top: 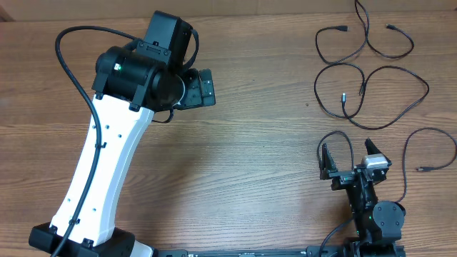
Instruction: Untangle cables
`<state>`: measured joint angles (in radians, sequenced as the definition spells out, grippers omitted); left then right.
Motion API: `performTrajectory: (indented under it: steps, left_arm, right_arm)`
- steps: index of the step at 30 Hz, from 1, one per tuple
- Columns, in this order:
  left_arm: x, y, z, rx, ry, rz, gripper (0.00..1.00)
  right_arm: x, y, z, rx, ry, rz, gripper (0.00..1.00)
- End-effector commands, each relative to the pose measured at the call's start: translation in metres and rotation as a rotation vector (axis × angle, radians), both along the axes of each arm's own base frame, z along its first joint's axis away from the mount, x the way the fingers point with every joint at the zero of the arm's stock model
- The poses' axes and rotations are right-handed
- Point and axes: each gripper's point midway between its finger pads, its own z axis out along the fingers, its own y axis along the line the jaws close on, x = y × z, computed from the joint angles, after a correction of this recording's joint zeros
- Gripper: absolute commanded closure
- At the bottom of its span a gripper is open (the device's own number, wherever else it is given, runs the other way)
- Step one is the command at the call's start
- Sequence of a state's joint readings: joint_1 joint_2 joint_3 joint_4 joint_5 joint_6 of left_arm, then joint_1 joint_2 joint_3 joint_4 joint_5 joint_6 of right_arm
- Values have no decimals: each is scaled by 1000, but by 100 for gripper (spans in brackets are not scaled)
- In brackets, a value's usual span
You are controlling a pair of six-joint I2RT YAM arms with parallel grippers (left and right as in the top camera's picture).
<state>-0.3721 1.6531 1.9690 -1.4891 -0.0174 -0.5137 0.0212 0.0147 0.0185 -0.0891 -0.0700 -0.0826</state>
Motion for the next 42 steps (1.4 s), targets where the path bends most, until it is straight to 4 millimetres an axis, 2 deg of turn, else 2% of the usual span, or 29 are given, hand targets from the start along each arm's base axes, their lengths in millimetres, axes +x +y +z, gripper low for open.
performTrajectory:
  steps: [1,8,16,19,25,31,37,42]
  left_arm:
    - [-1,11,12,34,-55,5,1]
    - [-15,29,14,83,-117,28,0]
    - [-21,35,-18,94,-247,-53,0]
    - [-38,45,-31,99,-227,-41,1]
    - [-59,72,-39,121,-229,20,1]
    - [-67,90,-58,123,-235,76,0]
    - [-61,81,-62,84,-359,-47,0]
    - [-67,88,-66,53,-448,-23,0]
  right_arm:
    - [0,-1,0,0,-11,-8,0]
    - [0,-1,0,0,-11,-8,0]
    - [0,-1,0,0,-11,-8,0]
    - [0,-1,0,0,-11,-8,0]
    - [0,-1,0,0,-11,-8,0]
    - [0,-1,0,0,-11,-7,0]
    - [0,-1,0,0,-11,-8,0]
    - [0,-1,0,0,-10,-8,0]
